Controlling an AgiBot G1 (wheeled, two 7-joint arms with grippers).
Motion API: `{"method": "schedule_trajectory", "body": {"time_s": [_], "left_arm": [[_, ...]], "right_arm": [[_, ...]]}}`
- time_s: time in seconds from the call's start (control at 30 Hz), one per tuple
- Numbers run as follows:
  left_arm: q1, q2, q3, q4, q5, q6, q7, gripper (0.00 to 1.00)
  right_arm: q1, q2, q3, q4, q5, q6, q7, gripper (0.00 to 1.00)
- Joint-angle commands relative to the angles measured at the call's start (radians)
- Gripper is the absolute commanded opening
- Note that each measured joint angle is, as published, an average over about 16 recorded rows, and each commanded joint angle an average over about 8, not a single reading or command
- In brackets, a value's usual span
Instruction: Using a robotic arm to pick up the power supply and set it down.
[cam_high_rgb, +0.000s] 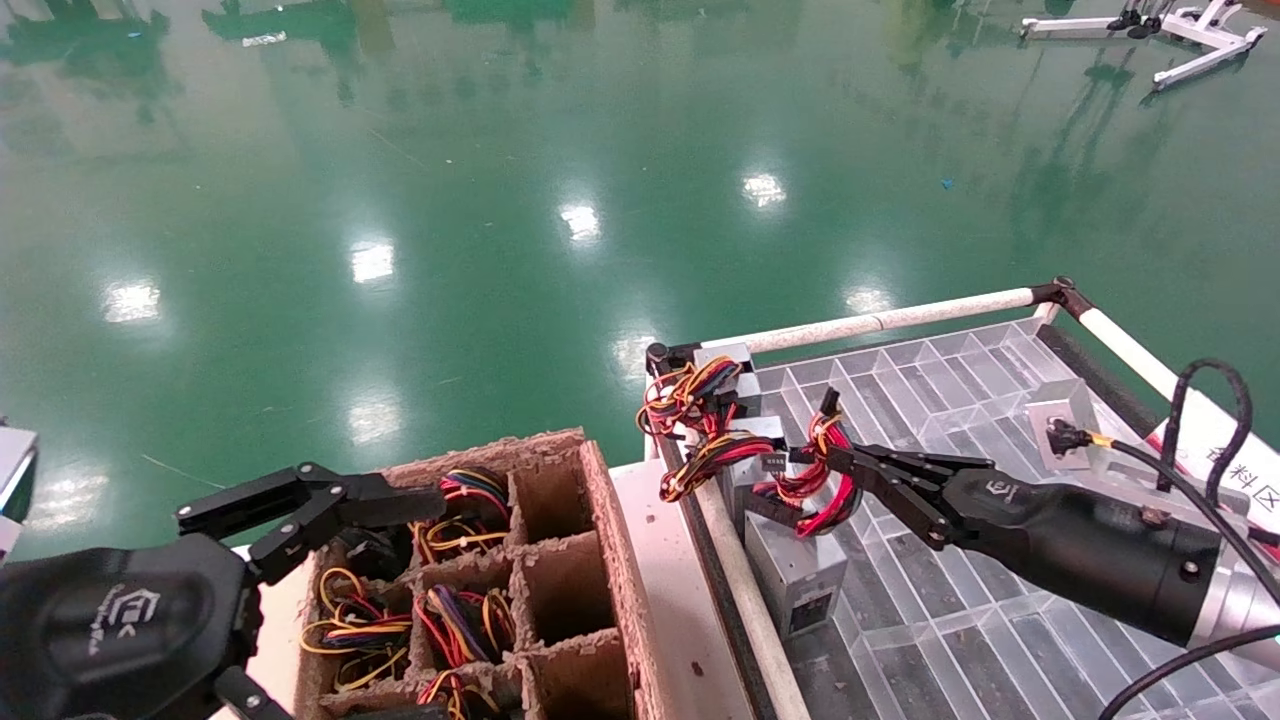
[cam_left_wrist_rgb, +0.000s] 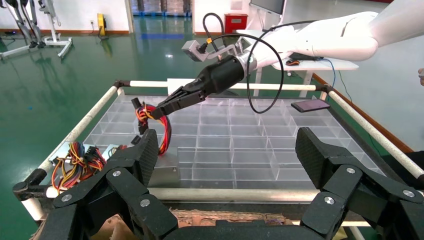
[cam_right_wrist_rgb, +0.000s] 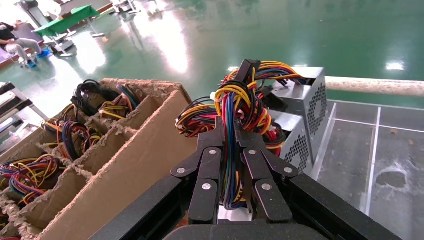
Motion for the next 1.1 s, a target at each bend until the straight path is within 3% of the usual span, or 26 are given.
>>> {"method": "schedule_trajectory", "body": {"time_s": [0.03, 0.5, 1.1], "left_arm": [[0.000, 0.000, 0.000, 0.000, 0.000, 0.000, 0.000, 1.00], [0.000, 0.000, 0.000, 0.000, 0.000, 0.000, 0.000, 1.00], [0.000, 0.000, 0.000, 0.000, 0.000, 0.000, 0.000, 1.00]], "right_arm": [[0.001, -0.001, 0.001, -0.016, 0.002, -0.003, -0.005, 1.00], [0.001, 0.009, 0.007, 0.009, 0.011, -0.012, 0.001, 1.00], [-0.020, 0.084, 0.035, 0.152, 0.077, -0.048, 0.035, 1.00]]}}
